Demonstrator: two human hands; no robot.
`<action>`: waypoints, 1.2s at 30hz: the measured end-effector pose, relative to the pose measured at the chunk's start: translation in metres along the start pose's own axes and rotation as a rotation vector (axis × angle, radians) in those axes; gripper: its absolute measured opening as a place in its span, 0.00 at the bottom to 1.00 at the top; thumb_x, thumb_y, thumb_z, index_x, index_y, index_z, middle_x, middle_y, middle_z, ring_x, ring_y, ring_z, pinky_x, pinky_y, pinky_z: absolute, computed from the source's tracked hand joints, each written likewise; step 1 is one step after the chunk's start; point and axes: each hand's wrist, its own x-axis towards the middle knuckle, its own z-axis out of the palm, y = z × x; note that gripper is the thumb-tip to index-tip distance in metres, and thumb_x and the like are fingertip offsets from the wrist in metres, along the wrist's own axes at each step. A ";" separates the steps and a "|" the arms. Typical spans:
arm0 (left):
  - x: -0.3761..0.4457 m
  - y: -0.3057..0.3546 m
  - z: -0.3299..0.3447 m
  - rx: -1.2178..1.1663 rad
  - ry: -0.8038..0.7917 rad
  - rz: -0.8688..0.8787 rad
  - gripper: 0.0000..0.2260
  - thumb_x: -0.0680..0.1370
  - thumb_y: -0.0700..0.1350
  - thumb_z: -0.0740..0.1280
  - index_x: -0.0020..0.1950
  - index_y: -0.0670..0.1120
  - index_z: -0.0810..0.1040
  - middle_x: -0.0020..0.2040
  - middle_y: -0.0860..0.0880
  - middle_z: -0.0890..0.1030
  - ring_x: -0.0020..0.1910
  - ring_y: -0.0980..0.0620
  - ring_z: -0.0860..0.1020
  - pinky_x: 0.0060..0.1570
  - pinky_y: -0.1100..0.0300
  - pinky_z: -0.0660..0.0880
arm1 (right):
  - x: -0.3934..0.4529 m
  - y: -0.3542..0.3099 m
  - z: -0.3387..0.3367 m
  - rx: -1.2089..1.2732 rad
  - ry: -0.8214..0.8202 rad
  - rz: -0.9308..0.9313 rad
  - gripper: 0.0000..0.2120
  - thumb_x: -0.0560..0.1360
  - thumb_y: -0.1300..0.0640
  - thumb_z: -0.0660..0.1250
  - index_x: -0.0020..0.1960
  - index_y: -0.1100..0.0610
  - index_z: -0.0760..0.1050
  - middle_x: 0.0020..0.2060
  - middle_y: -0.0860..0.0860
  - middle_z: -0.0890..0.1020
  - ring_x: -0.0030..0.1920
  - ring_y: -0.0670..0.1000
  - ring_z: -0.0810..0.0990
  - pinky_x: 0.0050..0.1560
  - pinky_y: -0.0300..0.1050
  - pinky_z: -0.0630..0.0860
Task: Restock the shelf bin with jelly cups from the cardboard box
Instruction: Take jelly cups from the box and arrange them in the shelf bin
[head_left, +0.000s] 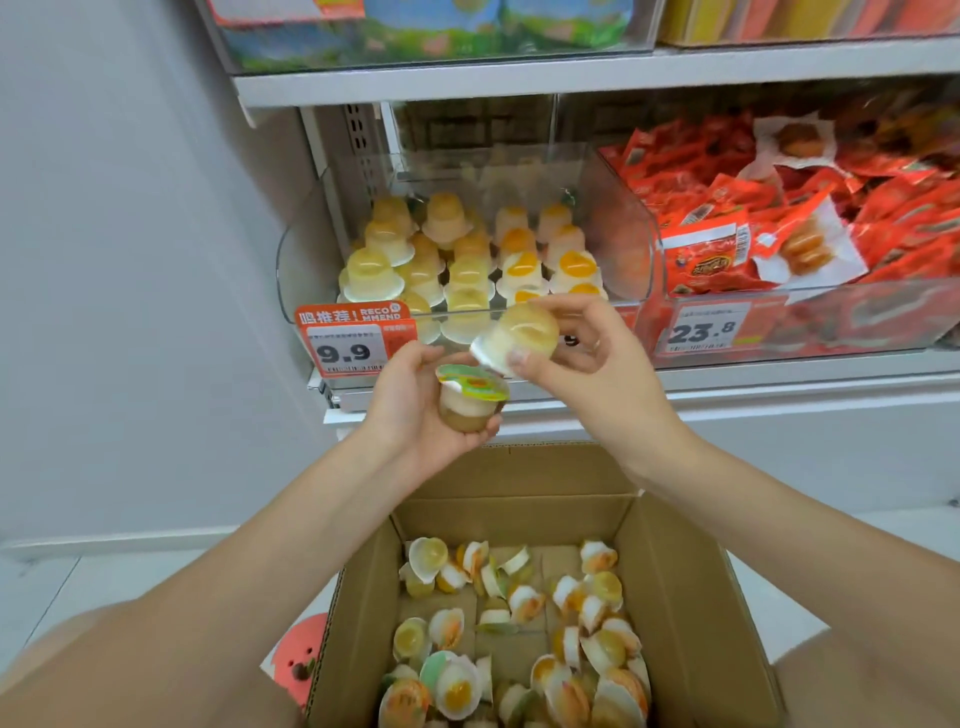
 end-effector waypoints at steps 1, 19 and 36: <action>0.001 0.001 0.000 -0.042 -0.046 -0.008 0.16 0.78 0.47 0.52 0.54 0.41 0.75 0.50 0.41 0.79 0.44 0.45 0.76 0.42 0.54 0.71 | 0.002 0.003 0.002 -0.050 -0.058 -0.005 0.21 0.69 0.61 0.75 0.59 0.54 0.73 0.53 0.49 0.82 0.55 0.46 0.81 0.57 0.42 0.77; -0.004 0.003 -0.010 -0.008 -0.277 -0.100 0.19 0.71 0.51 0.66 0.58 0.43 0.77 0.52 0.40 0.83 0.47 0.45 0.83 0.40 0.55 0.81 | 0.020 -0.013 -0.021 -0.370 -0.462 -0.035 0.35 0.63 0.53 0.80 0.66 0.46 0.71 0.57 0.43 0.77 0.55 0.48 0.77 0.54 0.50 0.77; 0.002 0.039 -0.027 0.340 0.162 0.051 0.12 0.77 0.48 0.66 0.57 0.43 0.77 0.57 0.44 0.81 0.53 0.47 0.80 0.51 0.54 0.77 | 0.081 -0.032 0.007 -0.442 -0.083 -0.020 0.26 0.62 0.48 0.79 0.57 0.51 0.77 0.49 0.44 0.82 0.50 0.45 0.80 0.53 0.41 0.77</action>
